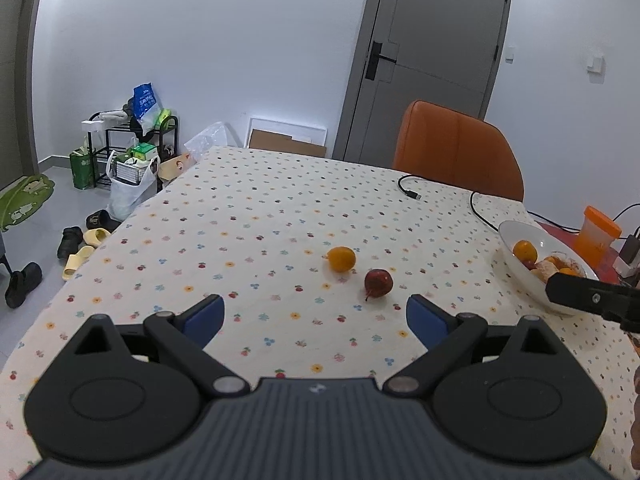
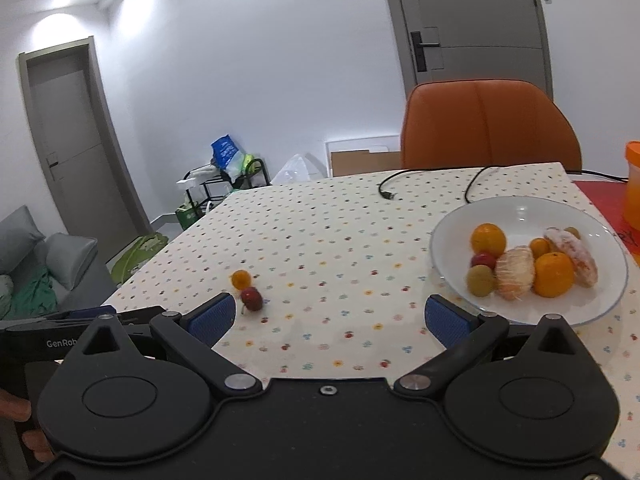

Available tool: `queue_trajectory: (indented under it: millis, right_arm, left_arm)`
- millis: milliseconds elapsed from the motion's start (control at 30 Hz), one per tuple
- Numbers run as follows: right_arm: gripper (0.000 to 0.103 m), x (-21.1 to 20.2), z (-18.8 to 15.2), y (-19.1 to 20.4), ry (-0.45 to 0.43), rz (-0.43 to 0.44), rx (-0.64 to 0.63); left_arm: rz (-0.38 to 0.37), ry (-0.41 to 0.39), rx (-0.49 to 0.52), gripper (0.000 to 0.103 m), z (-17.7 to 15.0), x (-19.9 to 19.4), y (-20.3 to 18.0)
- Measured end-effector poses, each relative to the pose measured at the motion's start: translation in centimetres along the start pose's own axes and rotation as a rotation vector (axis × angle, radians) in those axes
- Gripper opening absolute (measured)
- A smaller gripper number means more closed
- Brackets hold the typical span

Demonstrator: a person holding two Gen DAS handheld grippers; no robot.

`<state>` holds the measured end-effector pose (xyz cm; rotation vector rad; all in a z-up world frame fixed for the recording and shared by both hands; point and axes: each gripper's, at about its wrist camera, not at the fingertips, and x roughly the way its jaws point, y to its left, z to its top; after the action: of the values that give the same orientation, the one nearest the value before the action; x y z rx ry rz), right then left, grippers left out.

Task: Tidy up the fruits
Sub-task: 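Move both open tools back toward the last orange and red plum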

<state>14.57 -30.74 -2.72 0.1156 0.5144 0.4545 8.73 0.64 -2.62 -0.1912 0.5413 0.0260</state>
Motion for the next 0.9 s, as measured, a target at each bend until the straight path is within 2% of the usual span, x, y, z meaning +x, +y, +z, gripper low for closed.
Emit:
queue_trajectory:
  millis: [500,800,900]
  right_arm:
    - [0.086,3.6,0.0,2.3,0.066,0.104,-0.057]
    - [0.079,5.6,0.4,3.6,0.098,0.138,-0.098]
    - [0.077,6.3,0.5,4.1,0.105,0.146,-0.114]
  left_arm:
    - [0.045,-0.007,-0.036,0.094,-0.1,0.7,2.2]
    - [0.049,-0.013,-0.056,0.087,0.2,1.6,3.3]
    - [0.05,-0.009,-0.062,0.081,0.2,1.9,3.6]
